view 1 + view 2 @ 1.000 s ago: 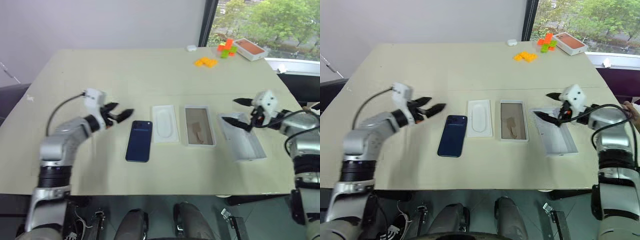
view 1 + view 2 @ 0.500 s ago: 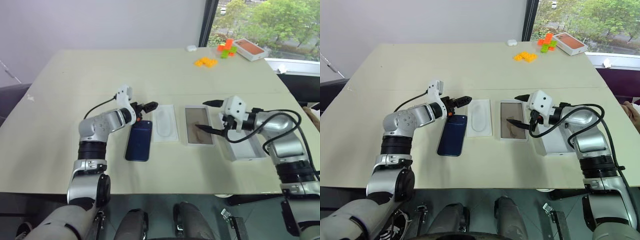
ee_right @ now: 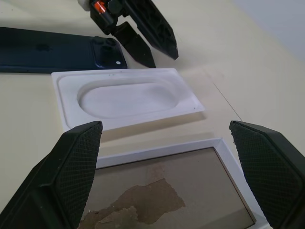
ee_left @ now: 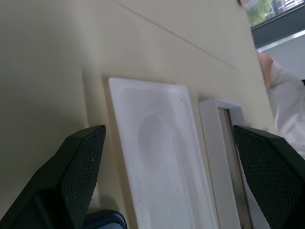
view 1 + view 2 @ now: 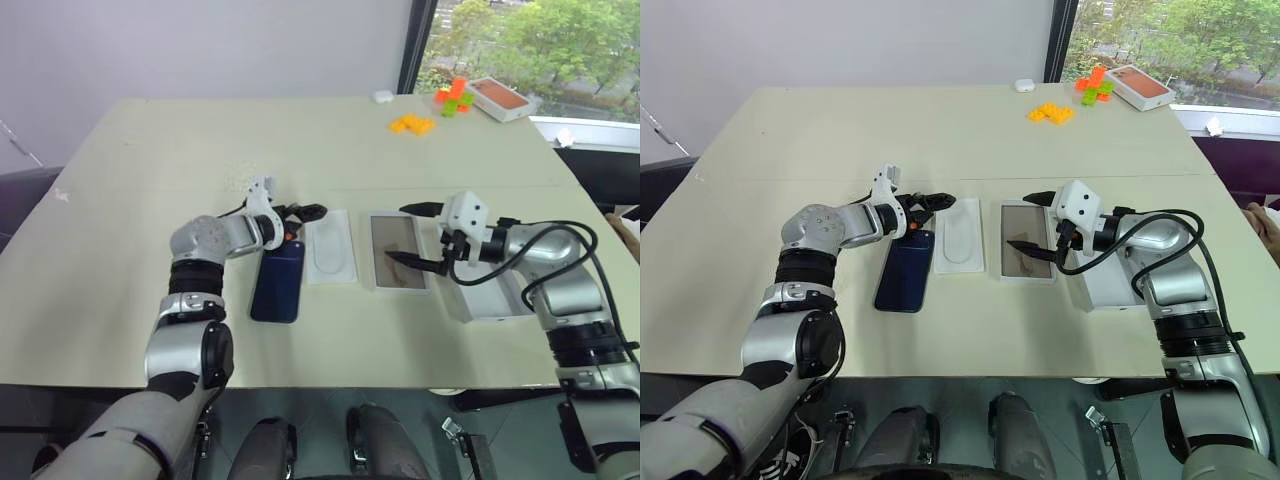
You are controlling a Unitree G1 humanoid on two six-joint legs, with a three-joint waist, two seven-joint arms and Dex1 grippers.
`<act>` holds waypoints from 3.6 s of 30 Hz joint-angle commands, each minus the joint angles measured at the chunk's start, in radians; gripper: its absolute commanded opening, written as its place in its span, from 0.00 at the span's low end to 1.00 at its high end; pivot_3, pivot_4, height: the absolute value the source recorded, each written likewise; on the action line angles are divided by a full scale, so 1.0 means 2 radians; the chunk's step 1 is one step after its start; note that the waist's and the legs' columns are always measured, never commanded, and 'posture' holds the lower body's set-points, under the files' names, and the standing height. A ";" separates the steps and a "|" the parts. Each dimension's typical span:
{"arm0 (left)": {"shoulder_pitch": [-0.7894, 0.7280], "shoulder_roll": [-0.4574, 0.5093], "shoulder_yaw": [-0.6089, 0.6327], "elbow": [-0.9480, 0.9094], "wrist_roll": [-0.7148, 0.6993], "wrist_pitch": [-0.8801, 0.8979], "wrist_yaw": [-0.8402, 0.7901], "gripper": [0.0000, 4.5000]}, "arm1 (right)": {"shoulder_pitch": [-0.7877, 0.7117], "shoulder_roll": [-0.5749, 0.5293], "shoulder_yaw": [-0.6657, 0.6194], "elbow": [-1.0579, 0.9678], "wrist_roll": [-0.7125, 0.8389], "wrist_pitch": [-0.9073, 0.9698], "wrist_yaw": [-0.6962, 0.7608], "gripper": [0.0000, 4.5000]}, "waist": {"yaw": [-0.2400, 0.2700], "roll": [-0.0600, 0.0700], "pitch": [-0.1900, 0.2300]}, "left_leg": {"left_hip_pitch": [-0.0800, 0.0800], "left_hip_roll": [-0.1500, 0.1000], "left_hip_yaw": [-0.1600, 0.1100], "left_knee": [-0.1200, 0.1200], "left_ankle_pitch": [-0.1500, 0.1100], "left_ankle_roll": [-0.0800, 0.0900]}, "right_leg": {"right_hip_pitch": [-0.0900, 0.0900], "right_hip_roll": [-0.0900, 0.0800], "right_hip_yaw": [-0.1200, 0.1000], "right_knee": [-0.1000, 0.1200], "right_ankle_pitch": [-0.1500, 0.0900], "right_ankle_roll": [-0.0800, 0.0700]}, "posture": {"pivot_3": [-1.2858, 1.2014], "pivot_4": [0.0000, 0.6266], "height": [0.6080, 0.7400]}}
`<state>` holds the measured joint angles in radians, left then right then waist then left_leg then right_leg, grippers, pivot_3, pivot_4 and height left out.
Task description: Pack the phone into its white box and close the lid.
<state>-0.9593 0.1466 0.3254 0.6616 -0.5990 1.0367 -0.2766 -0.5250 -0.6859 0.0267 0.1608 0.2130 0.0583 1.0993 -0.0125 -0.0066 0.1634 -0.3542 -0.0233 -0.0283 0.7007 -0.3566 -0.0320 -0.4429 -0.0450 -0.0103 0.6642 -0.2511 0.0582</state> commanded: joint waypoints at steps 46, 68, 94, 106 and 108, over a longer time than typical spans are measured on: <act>-0.015 -0.152 0.117 -0.155 -0.121 0.053 0.194 0.01 | 0.008 -0.066 -0.078 0.006 0.098 0.083 0.070 1.00 | 0.009 -0.001 0.001 | 0.000 0.000 0.000 0.000 0.000 -0.001 | 0.000 0.000 0.000 0.000 0.000 0.000 | 0.52 0.24 1.00; 0.008 -0.140 0.026 -0.165 -0.091 -0.049 0.162 0.01 | 0.040 -0.053 -0.052 -0.034 0.079 0.092 0.030 1.00 | 0.010 -0.002 0.001 | 0.000 0.000 0.000 0.000 0.001 -0.002 | 0.000 0.000 0.000 0.000 0.001 0.000 | 0.52 0.24 1.00; 0.048 -0.016 0.069 -0.239 -0.133 -0.030 0.143 0.00 | 0.063 -0.045 0.082 -0.056 -0.046 0.069 0.017 0.01 | 0.011 -0.003 0.002 | 0.000 0.000 -0.001 0.000 0.001 -0.002 | 0.000 0.000 0.000 -0.001 0.001 0.000 | 0.52 0.24 1.00; 0.029 -0.014 0.072 -0.214 -0.135 -0.038 0.140 0.00 | 0.079 0.039 0.132 -0.193 -0.021 0.118 -0.002 0.01 | 0.011 -0.003 0.002 | 0.000 0.000 -0.001 0.000 0.001 -0.002 | 0.000 0.000 0.000 0.000 0.001 0.000 | 0.52 0.24 1.00; 0.029 -0.015 0.069 -0.215 -0.134 -0.039 0.139 0.00 | 0.078 0.043 0.144 -0.189 -0.034 0.113 -0.009 0.01 | 0.013 -0.003 0.002 | 0.000 -0.001 -0.001 0.000 0.001 -0.002 | 0.000 0.000 0.000 -0.001 0.001 0.000 | 0.52 0.24 1.00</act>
<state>-0.8762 0.1132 0.4642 0.2529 -0.8517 0.9713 0.0159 -0.3628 -0.6034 0.3132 -0.1937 0.1624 0.2975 1.0984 0.0126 -0.0125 0.1670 -0.3550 -0.0245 -0.0306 0.7006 -0.3544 -0.0355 -0.4427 -0.0455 -0.0108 0.6631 -0.2498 0.0581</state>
